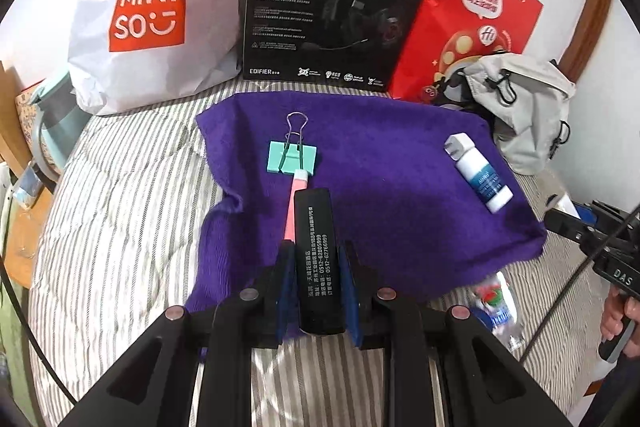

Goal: Organize rigid objects
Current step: 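Lower the tape roll onto the towel with the right gripper while the left gripper sets the black box there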

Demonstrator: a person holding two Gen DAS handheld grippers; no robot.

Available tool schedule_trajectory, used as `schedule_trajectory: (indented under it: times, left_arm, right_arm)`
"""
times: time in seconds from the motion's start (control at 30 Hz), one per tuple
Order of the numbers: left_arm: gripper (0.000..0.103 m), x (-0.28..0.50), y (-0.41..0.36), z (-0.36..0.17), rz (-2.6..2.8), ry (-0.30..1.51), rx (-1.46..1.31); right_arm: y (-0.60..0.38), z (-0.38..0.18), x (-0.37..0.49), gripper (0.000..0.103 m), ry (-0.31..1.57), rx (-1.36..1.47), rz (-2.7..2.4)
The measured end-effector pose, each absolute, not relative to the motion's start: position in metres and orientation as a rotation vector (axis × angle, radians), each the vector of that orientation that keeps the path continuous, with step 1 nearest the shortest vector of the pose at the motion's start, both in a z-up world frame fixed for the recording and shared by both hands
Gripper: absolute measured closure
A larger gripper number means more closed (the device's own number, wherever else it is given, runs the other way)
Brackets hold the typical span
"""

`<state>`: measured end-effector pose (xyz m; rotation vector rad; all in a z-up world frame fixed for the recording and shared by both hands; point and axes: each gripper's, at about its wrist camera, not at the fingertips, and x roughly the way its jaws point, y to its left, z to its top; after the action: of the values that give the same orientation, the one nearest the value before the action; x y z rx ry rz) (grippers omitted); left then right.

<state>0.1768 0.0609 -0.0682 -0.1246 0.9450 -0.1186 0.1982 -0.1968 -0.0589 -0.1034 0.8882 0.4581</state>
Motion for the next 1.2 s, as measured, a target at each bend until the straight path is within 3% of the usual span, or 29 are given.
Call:
schedule_trajectory:
  times: [0.4,0.97,1.2]
  left_arm:
    - [0.082,0.217,0.035,-0.097,-0.173,1.017,-0.072]
    - [0.081,0.223,0.024,-0.112,-0.168,1.044,-0.005]
    - [0.068,0.208,0.024,-0.110,-0.169,1.058,-0.013]
  right_arm:
    - [-0.173,-0.108,0.236,0.073,0.995,-0.194,0.467]
    - [-0.176,-0.121,0.236,0.071,1.001,-0.239,0.512]
    - [-0.191,-0.116,0.232,0.063,1.063,-0.169,0.492]
